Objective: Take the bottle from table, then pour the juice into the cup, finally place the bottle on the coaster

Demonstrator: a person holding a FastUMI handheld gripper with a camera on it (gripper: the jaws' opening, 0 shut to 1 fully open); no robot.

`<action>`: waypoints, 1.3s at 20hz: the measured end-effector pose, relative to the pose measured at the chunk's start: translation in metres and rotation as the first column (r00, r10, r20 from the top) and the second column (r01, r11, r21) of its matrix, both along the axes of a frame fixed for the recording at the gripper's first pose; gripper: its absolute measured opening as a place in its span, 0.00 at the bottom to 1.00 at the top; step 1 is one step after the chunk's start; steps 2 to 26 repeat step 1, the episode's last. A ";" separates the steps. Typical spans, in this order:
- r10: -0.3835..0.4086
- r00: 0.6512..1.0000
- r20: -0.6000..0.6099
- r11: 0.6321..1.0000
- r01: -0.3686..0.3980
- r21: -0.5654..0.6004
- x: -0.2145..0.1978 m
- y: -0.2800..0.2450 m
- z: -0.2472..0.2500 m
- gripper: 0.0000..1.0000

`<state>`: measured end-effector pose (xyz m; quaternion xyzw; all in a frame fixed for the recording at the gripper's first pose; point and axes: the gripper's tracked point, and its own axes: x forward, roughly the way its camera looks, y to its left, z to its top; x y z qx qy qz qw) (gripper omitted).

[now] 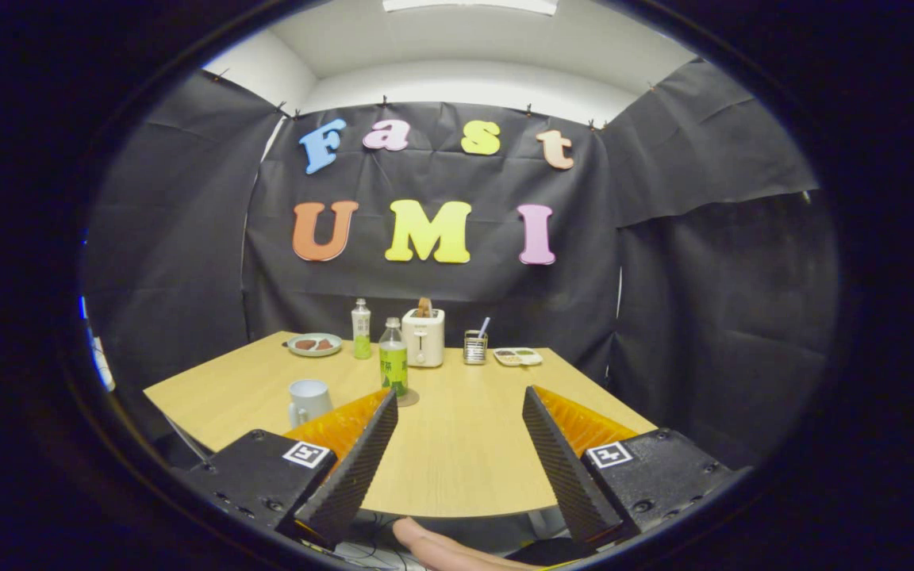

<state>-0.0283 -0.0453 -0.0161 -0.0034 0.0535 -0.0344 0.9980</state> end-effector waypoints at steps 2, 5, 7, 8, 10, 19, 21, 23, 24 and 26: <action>0.000 1.000 0.005 1.000 0.000 -0.005 0.000 0.001 0.002 1.00; 0.000 1.000 0.005 1.000 0.000 -0.005 0.000 0.001 0.002 1.00; 0.000 1.000 0.005 1.000 0.000 -0.005 0.000 0.001 0.002 1.00; 0.000 1.000 0.005 1.000 0.000 -0.005 0.000 0.001 0.002 1.00; 0.000 1.000 0.005 1.000 0.000 -0.005 0.000 0.001 0.002 1.00; 0.000 1.000 0.005 1.000 0.000 -0.005 0.000 0.001 0.002 1.00; 0.000 1.000 0.005 1.000 0.000 -0.005 0.000 0.001 0.002 1.00; 0.000 1.000 0.005 1.000 0.000 -0.005 0.000 0.001 0.002 1.00; 0.000 1.000 0.005 1.000 0.000 -0.005 0.000 0.001 0.002 1.00; 0.000 1.000 0.005 1.000 0.000 -0.005 0.000 0.001 0.002 1.00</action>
